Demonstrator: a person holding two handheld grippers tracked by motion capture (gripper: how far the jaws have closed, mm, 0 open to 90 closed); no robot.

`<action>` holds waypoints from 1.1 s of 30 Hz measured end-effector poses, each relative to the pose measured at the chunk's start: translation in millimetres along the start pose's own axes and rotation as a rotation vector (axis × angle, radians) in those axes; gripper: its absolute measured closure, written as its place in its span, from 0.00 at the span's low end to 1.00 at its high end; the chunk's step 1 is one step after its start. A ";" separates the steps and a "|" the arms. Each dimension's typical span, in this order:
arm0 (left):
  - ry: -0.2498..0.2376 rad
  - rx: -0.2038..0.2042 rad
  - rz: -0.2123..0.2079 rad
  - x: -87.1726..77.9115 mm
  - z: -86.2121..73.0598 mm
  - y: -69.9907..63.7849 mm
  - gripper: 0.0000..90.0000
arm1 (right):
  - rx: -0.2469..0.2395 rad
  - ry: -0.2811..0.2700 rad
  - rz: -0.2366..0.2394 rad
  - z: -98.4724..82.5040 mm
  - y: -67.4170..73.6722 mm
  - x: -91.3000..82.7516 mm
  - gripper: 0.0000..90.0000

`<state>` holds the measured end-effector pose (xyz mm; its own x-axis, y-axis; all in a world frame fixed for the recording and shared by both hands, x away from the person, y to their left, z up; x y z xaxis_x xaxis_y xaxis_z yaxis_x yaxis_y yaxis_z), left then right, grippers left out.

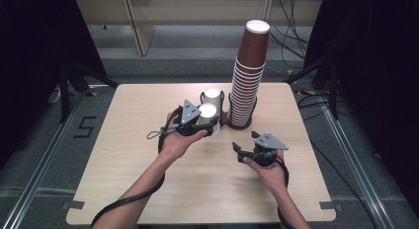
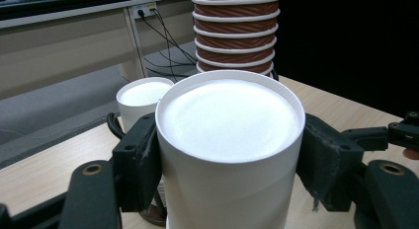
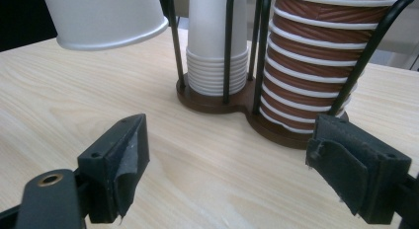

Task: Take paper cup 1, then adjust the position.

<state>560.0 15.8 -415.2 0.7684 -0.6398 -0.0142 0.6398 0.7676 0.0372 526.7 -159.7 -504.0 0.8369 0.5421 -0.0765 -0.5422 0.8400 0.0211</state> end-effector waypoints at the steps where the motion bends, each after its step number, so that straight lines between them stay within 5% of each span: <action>1: 0.000 0.000 0.000 0.0 0.0 0.0 0.36 | 0.000 0.000 0.000 0.0 0.0 0.0 0.18; 21: -0.011 -0.042 0.007 -1.8 -20.8 -14.5 0.35 | 0.012 -0.007 0.047 -0.7 12.8 -10.1 0.17; 28: -0.026 -0.106 -0.006 -3.3 -25.9 -22.4 0.35 | -0.018 -0.024 0.056 4.6 16.6 -9.1 0.17; 29: -0.025 -0.109 -0.006 -3.3 -26.5 -22.6 0.35 | 0.010 -0.019 0.072 4.8 20.3 -8.9 0.17; 33: -0.035 -0.132 -0.004 -3.4 -28.2 -24.1 0.35 | -0.030 -0.025 0.078 7.2 23.0 -9.0 0.17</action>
<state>542.3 0.6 -444.3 0.7663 -0.6422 0.0208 0.6409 0.7618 -0.0944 507.3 -145.1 -495.7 0.7933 0.6067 -0.0513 -0.6077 0.7942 -0.0036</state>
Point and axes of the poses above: each handheld gripper's, and its own axes: x roughly forward along the jaws, z roughly out of its top, y roughly to its left, the point moved 7 cm from there along x, roughly forward along the jaws, and after that the axes turned 15 degrees about -y, right-handed, at the moved point
